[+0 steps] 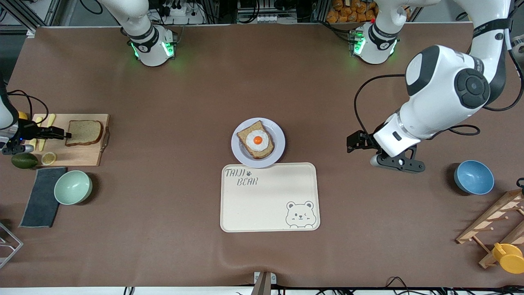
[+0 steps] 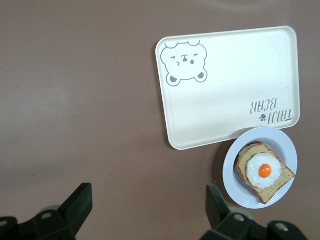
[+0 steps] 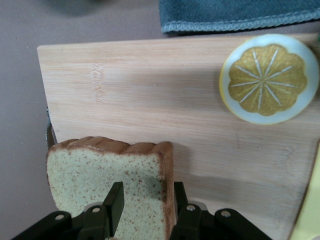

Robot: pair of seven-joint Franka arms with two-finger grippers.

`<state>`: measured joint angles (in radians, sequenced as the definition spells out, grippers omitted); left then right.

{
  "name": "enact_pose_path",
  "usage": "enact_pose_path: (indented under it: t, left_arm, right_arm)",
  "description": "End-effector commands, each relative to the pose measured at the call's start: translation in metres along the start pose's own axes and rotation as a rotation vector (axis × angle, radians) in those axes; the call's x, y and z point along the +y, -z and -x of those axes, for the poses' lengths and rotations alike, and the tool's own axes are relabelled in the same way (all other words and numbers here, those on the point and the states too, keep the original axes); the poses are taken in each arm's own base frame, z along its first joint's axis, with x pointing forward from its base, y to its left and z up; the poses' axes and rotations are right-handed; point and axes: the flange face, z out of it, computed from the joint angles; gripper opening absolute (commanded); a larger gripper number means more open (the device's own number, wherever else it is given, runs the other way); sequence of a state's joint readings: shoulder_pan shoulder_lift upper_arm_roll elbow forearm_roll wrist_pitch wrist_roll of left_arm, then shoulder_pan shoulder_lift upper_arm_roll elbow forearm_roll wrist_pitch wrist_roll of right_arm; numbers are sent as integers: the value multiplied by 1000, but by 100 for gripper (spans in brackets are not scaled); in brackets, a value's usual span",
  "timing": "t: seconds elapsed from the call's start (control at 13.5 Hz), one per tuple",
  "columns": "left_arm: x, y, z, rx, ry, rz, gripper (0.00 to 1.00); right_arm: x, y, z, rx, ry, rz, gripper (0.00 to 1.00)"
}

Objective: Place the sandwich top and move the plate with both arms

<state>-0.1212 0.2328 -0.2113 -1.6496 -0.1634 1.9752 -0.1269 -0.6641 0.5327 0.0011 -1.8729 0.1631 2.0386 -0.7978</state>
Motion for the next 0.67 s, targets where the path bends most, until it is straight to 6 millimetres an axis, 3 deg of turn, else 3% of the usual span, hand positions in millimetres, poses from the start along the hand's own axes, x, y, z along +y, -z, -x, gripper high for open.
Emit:
enact_pose_path:
  t: [0.0, 0.15, 0.37, 0.59]
  left_arm:
    - [4, 24, 8, 27, 22, 18, 100]
    - [0, 23, 8, 27, 37, 37, 100]
    - [-24, 30, 21, 4, 73, 22, 100]
    - [-28, 10, 26, -36, 83, 18, 100]
  right_arm:
    - [5, -3, 2, 19, 18, -19, 46]
    - [8, -7, 3, 16, 15, -24, 46]
    - [11, -8, 4, 20, 32, -20, 42]
    - [13, -12, 4, 23, 57, -17, 28]
